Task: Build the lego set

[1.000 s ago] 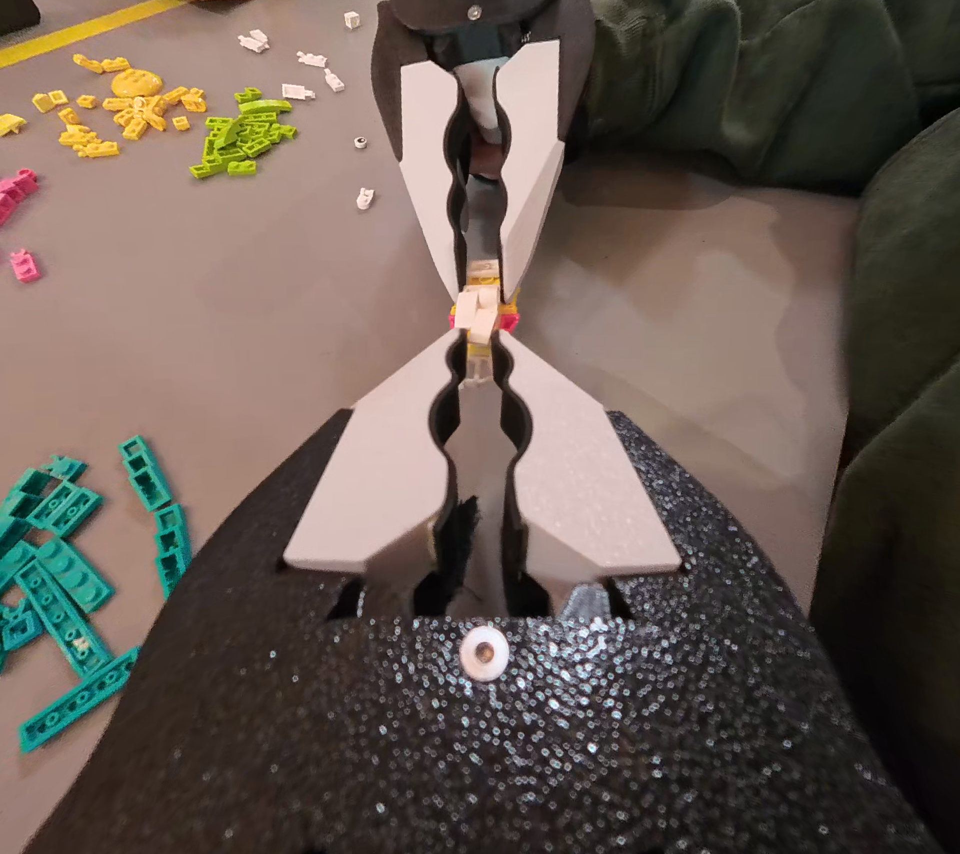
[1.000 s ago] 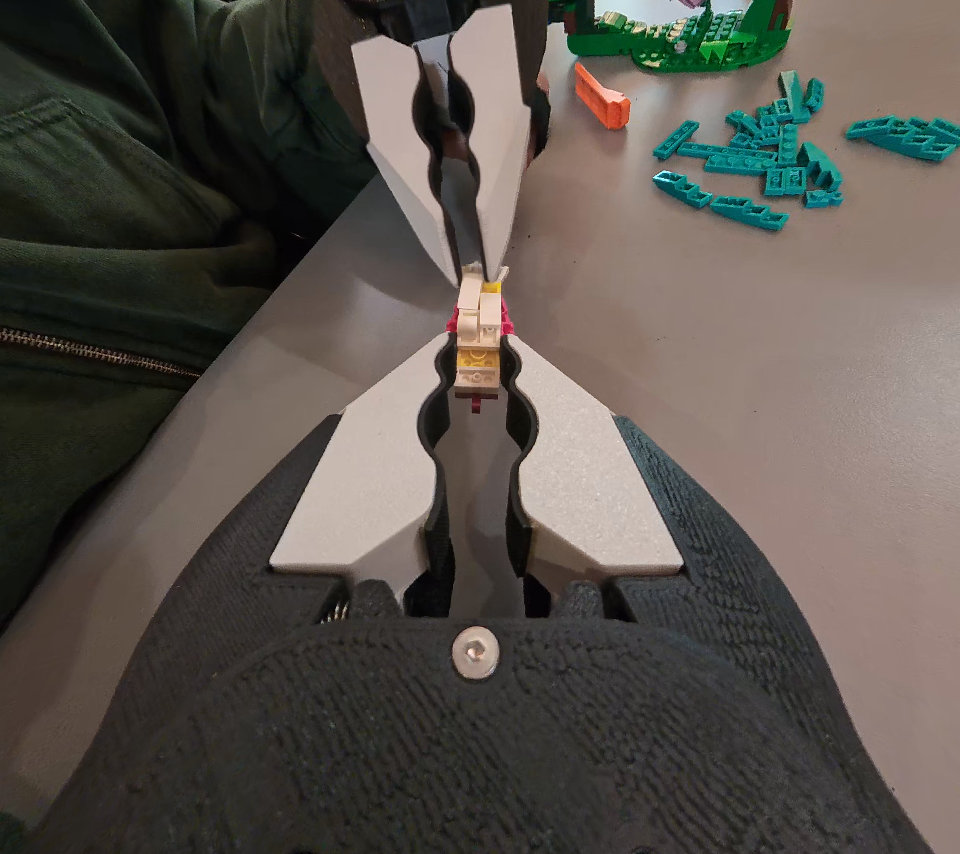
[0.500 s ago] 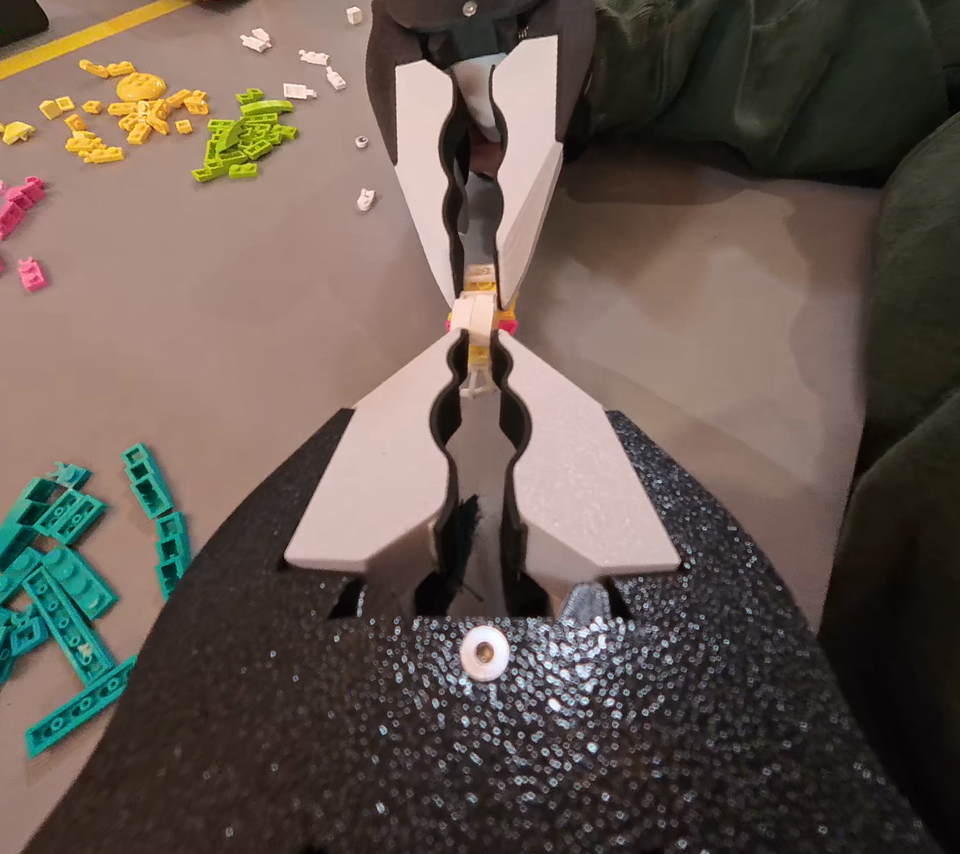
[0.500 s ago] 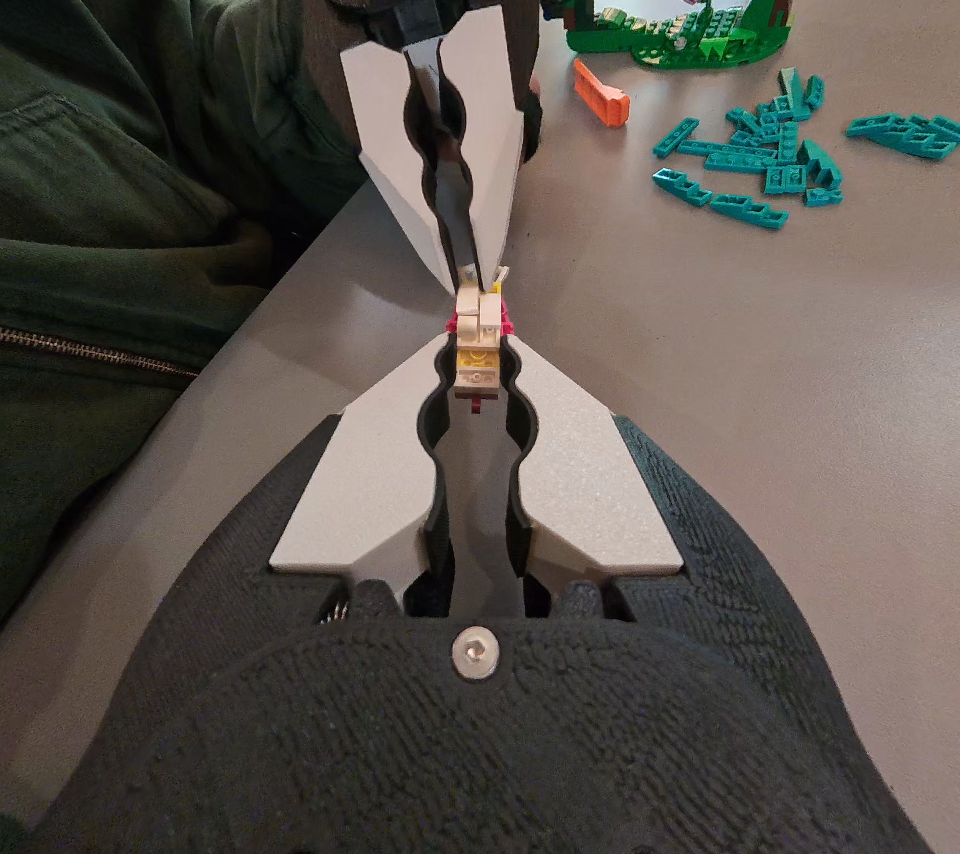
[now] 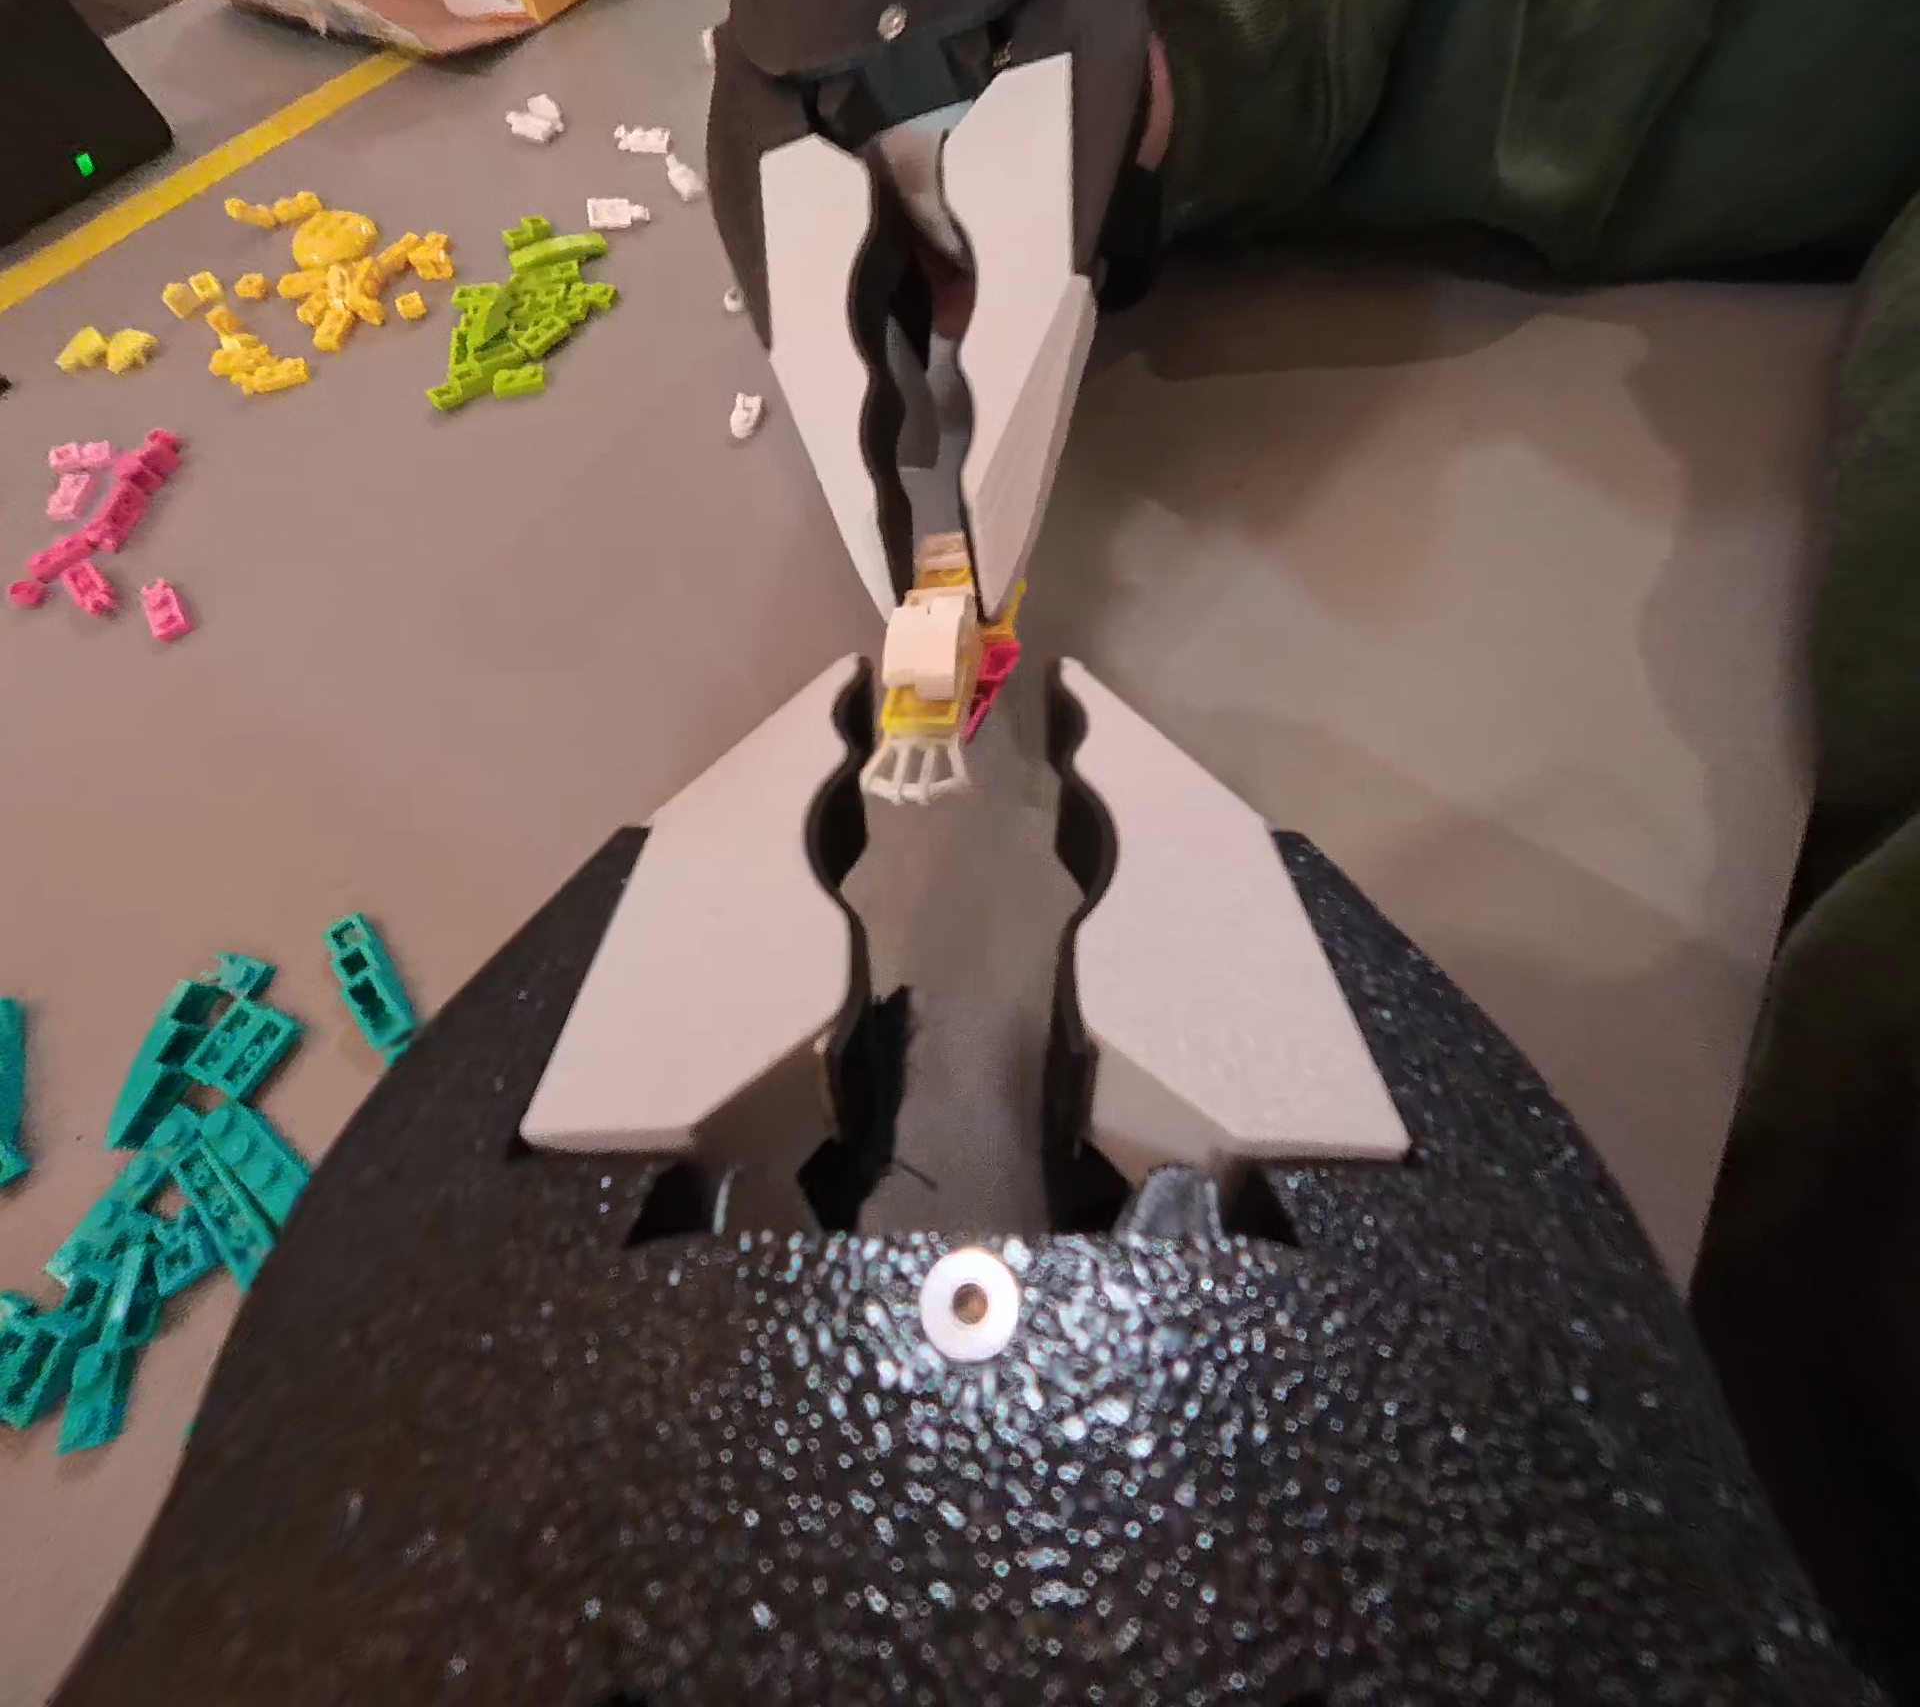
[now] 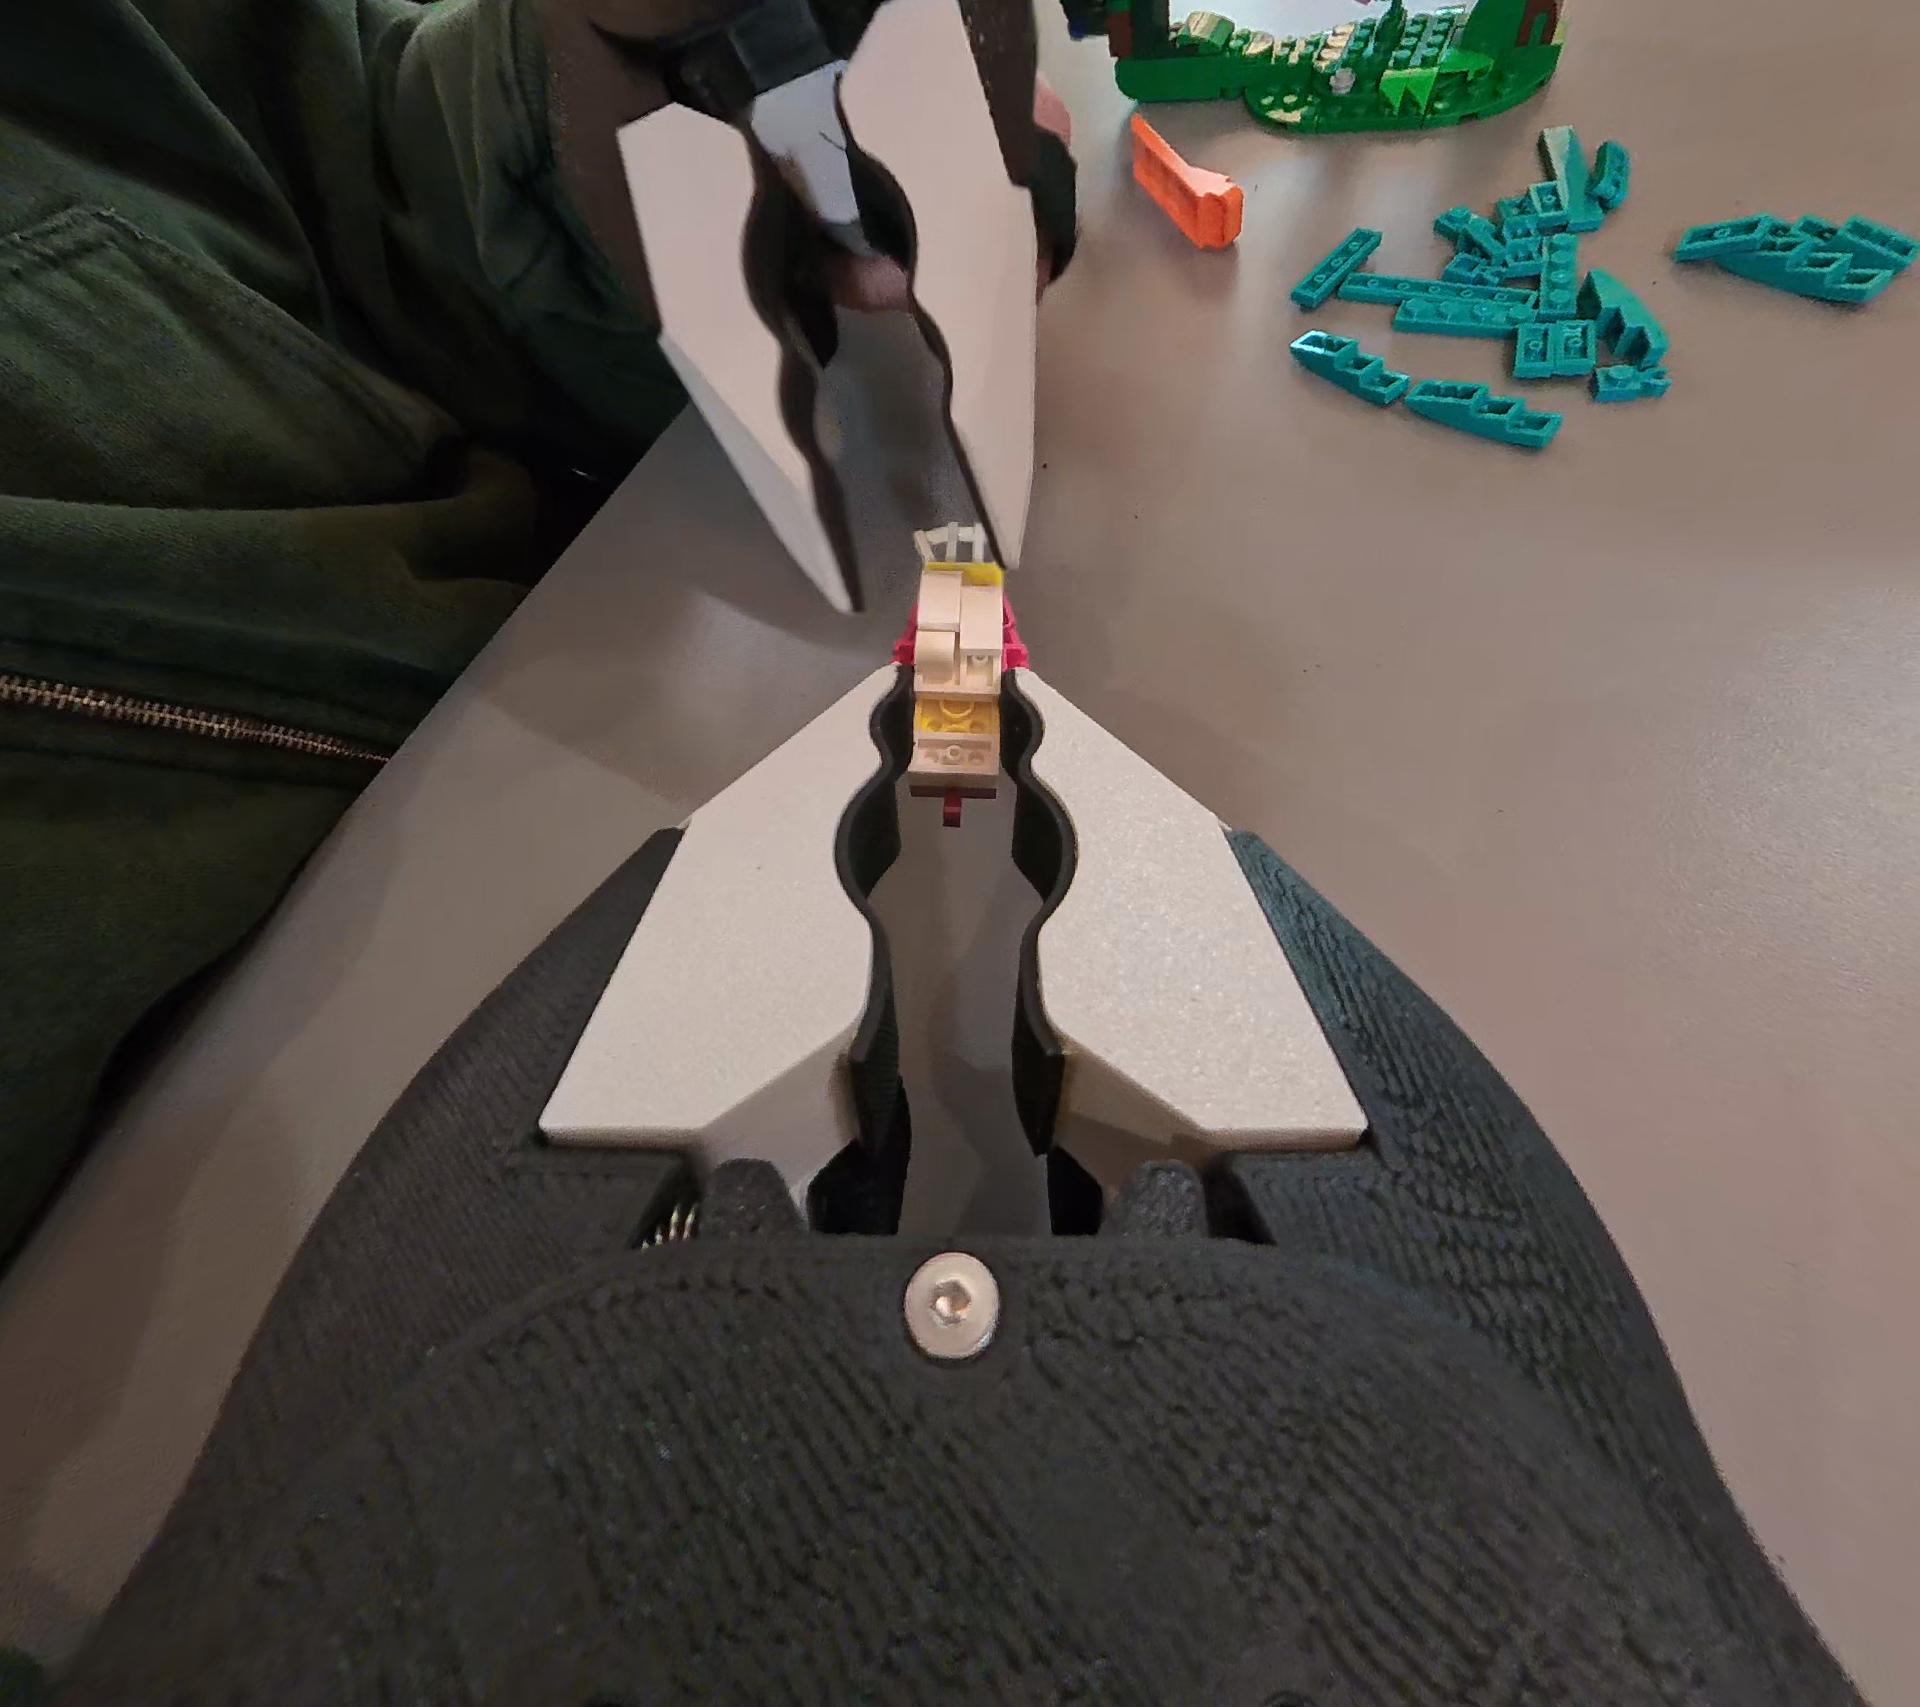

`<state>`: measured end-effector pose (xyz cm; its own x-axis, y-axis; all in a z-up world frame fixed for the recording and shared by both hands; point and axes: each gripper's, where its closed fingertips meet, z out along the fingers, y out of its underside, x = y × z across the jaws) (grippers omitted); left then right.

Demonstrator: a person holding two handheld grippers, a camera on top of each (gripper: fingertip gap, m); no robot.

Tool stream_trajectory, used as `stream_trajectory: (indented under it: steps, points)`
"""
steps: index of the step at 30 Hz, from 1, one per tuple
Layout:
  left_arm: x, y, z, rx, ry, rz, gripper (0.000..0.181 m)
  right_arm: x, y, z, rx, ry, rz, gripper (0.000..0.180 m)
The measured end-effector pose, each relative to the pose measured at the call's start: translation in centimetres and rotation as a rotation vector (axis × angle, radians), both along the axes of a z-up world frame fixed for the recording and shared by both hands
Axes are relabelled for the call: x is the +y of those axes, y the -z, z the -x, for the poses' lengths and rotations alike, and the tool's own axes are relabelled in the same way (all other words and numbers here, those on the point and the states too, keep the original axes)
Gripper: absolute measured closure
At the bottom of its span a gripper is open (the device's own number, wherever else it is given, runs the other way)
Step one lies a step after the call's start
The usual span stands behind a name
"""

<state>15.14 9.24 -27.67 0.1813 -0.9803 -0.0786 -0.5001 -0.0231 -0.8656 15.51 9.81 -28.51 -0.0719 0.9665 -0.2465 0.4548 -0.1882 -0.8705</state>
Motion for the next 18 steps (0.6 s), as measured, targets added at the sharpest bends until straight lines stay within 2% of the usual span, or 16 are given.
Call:
stream_trajectory:
  steps: [1,3,8,10,18]
  points:
    - [-0.17,-0.27,-0.06,-0.010,0.012,-0.043,0.143,0.05,-0.02,-0.02,0.001,0.003,0.007,0.165]
    - [-0.23,-0.29,-0.02,0.007,0.028,-0.177,0.133,0.08,-0.15,-0.06,0.010,0.005,0.030,0.165]
    - [-0.10,0.30,-0.09,0.113,0.078,-0.556,0.136,0.06,-0.63,-0.17,0.042,0.004,0.092,0.165]
    - [0.07,0.35,-0.23,0.140,0.085,-0.652,0.138,-0.05,-0.67,-0.17,0.045,-0.001,0.104,0.165]
    - [-0.04,0.37,-0.44,0.148,0.128,-0.736,0.146,-0.37,-0.71,-0.15,0.045,-0.015,0.133,0.165]
